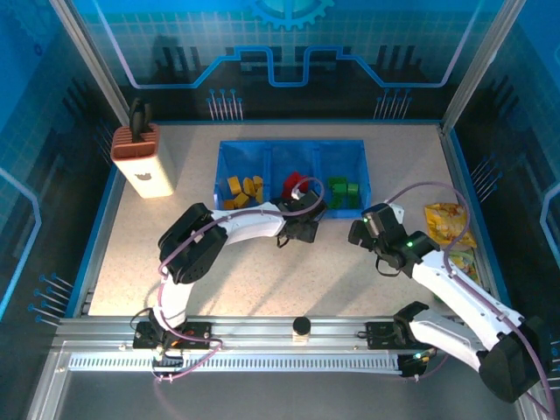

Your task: Sort the legos into containers by color

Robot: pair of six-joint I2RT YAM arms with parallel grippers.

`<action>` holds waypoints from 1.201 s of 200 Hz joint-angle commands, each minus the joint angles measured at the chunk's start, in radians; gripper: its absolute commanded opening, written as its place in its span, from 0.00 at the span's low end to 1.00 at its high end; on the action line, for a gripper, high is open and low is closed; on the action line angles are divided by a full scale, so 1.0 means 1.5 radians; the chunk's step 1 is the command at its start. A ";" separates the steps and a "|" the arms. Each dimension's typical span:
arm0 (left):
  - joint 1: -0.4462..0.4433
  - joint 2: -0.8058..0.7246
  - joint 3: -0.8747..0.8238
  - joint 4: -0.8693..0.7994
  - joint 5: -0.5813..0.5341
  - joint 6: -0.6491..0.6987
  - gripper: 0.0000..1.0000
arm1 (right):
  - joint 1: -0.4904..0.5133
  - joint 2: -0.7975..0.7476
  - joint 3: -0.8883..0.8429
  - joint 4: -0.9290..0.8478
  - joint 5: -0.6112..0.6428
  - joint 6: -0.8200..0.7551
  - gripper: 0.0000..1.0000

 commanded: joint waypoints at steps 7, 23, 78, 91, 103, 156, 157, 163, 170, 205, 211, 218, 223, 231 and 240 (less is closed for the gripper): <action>0.005 0.014 0.023 -0.001 0.023 0.018 0.77 | -0.007 -0.018 -0.014 -0.015 0.004 0.019 0.93; 0.006 0.013 0.021 -0.001 0.023 0.015 0.70 | -0.007 -0.023 -0.017 -0.016 0.004 0.021 0.93; 0.000 -0.034 0.017 -0.008 0.011 0.019 0.51 | -0.006 -0.031 -0.021 -0.017 0.005 0.023 0.93; -0.008 -0.063 0.019 -0.001 0.011 0.031 0.51 | -0.007 -0.035 -0.023 -0.018 0.010 0.023 0.93; -0.013 -0.090 0.028 0.005 0.013 0.044 0.51 | -0.007 -0.038 -0.025 -0.020 0.012 0.023 0.93; -0.015 -0.084 0.179 -0.007 0.045 0.105 0.51 | -0.009 -0.049 -0.031 -0.034 0.015 0.028 0.93; -0.015 -0.082 0.184 -0.008 0.046 0.106 0.51 | -0.008 -0.050 -0.030 -0.035 0.015 0.028 0.93; -0.015 -0.068 0.211 -0.017 0.051 0.109 0.51 | -0.008 -0.055 -0.031 -0.038 0.016 0.029 0.93; -0.014 -0.050 0.240 -0.020 0.061 0.113 0.51 | -0.009 -0.063 -0.032 -0.043 0.018 0.029 0.93; 0.003 0.056 0.394 -0.048 0.094 0.118 0.51 | -0.009 -0.098 -0.034 -0.074 0.027 0.030 0.93; 0.006 0.073 0.416 -0.054 0.096 0.119 0.51 | -0.010 -0.105 -0.034 -0.080 0.029 0.030 0.93; 0.008 0.088 0.440 -0.058 0.099 0.121 0.51 | -0.010 -0.113 -0.034 -0.087 0.032 0.029 0.93; 0.009 0.100 0.454 -0.059 0.101 0.122 0.52 | -0.010 -0.119 -0.034 -0.091 0.033 0.029 0.93; 0.011 0.115 0.478 -0.065 0.104 0.122 0.52 | -0.010 -0.127 -0.036 -0.098 0.036 0.026 0.93; 0.014 0.132 0.502 -0.073 0.112 0.122 0.52 | -0.012 -0.136 -0.037 -0.104 0.039 0.026 0.93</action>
